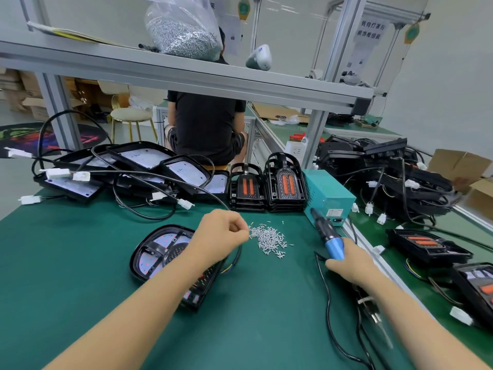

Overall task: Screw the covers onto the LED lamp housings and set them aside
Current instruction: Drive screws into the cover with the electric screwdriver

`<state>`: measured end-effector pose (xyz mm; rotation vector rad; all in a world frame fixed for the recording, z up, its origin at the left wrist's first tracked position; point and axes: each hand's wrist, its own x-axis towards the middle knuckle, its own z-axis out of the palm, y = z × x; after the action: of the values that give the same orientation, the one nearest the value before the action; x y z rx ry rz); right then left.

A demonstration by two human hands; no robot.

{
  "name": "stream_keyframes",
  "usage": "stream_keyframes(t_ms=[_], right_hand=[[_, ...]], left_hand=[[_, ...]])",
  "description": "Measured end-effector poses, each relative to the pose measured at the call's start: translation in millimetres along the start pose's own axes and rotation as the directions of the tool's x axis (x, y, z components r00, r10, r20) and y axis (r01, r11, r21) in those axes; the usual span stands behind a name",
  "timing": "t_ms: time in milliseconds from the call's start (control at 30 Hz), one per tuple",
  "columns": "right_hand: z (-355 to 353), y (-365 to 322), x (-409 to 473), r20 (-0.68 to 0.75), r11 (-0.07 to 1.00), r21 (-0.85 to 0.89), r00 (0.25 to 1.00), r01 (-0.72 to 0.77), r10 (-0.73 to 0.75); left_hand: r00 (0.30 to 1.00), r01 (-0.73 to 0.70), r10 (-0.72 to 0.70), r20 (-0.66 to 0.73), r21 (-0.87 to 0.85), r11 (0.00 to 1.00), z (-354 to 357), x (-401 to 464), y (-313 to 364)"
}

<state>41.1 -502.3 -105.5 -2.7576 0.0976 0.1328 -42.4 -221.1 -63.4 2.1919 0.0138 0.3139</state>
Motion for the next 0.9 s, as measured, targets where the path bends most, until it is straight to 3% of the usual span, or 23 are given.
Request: stream_keyframes(t_ms=[67,167,267,367,400,567,633,800,900], right_hand=[[-7,-2,3,0.014,0.944,0.324,0.998,-0.059,0.057],[-28,-11,3,0.117,0.668,0.723,0.984,-0.177,0.133],[-55,-32,-8,0.195,0.322,0.928,0.981,-0.188,0.01],[-75,-56,-22,0.064,-0.106,0.991,0.991,-0.077,-0.119],[-79,-64,-27,0.022,-0.192,0.98,0.99,-0.05,-0.142],[-68,-112,-61,-0.153,-0.297,0.951,0.967,0.087,-0.205],[-59,-130,-76,-0.232,-0.385,0.913,0.949,0.137,-0.212],[-48,-161,-97,-0.363,-0.555,0.8,0.92,0.226,-0.149],[-47,-173,-102,-0.398,-0.585,0.771,0.907,0.252,-0.133]], left_hand=[[0.996,0.079,-0.085,-0.017,-0.216,0.973,-15,-7,-10],[0.986,0.14,-0.168,-0.018,-0.47,0.871,-30,-15,-24],[0.975,0.171,-0.224,-0.015,-0.594,0.786,-35,-22,-32],[0.97,0.189,-0.244,0.008,-0.657,0.729,-34,-27,-34],[0.97,0.19,-0.243,0.012,-0.664,0.723,-33,-28,-34],[0.961,0.225,-0.273,0.03,-0.657,0.719,-29,-36,-33],[0.968,0.195,-0.252,0.005,-0.65,0.735,-30,-39,-33],[0.971,0.202,-0.236,0.039,-0.659,0.724,-35,-51,-35],[0.973,0.182,-0.229,0.028,-0.704,0.687,-35,-57,-35]])
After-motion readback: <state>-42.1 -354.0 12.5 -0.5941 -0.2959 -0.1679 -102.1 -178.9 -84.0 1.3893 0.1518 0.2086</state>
